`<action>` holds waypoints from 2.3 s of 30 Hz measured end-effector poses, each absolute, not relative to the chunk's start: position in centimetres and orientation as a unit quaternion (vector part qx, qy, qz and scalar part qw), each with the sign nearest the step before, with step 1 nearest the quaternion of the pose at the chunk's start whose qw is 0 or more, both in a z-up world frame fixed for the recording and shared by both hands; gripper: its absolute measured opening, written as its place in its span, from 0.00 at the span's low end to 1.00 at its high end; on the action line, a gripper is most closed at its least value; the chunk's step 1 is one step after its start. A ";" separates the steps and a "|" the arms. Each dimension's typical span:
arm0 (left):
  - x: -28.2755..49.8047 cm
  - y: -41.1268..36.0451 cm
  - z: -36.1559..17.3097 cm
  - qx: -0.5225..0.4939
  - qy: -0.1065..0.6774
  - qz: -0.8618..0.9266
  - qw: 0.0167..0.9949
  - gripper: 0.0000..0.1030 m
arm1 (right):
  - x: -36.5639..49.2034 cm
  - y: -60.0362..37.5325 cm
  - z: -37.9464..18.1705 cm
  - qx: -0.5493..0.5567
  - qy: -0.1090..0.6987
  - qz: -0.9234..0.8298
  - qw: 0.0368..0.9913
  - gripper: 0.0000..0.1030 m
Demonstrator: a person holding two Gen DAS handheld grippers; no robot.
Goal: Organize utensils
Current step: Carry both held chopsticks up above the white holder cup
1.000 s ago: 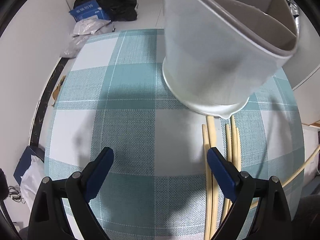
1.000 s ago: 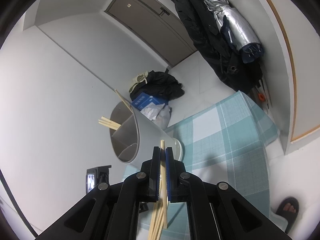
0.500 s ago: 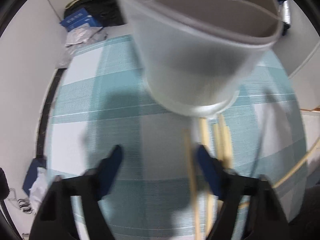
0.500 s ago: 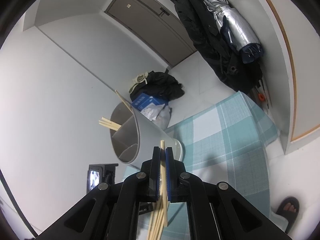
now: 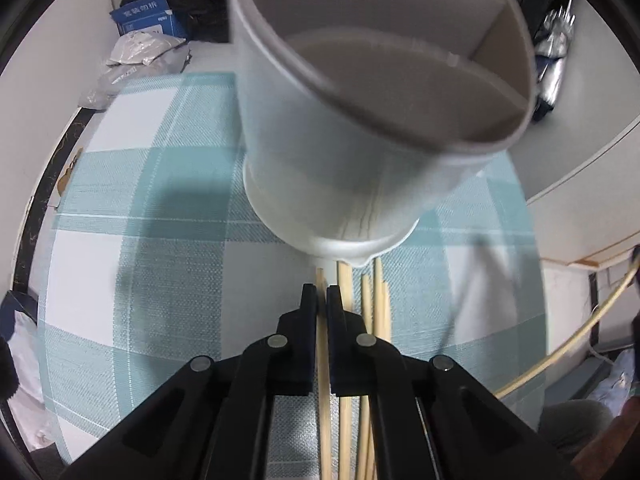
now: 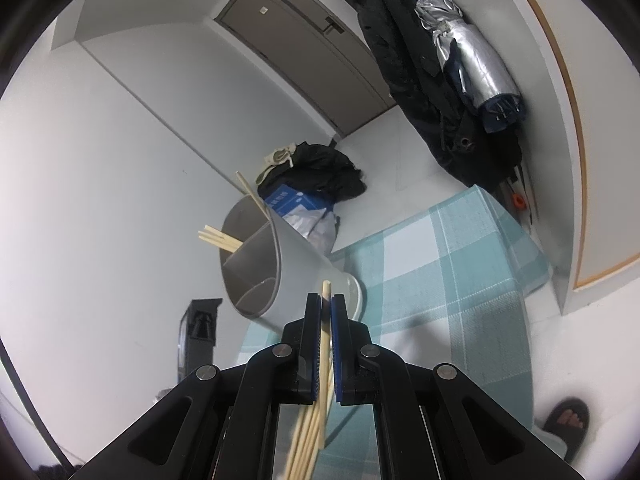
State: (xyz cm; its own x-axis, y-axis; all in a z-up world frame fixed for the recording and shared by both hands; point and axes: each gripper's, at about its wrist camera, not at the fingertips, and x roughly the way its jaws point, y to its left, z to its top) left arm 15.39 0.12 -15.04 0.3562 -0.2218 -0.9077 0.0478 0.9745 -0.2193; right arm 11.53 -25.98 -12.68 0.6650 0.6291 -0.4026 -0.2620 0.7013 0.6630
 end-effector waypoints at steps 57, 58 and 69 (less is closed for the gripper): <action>9.2 2.9 4.3 -0.101 0.336 -0.199 0.915 0.00 | 6.6 -17.1 0.7 0.140 0.231 0.234 0.934 0.04; 9.4 2.9 4.9 -0.103 0.334 -0.204 0.915 0.00 | 6.9 -17.2 1.2 0.141 0.228 0.235 0.934 0.04; 12.8 2.2 10.2 -0.102 0.298 -0.208 0.926 0.00 | 10.8 -17.3 7.7 0.127 0.181 0.243 0.944 0.04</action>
State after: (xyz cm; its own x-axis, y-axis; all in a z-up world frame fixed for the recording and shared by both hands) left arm 12.83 2.25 10.23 0.7359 -0.4459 -0.5095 0.3244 0.8927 -0.3127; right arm 10.80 -17.30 7.74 0.8159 0.5057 -0.2804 -0.4133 0.8491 0.3290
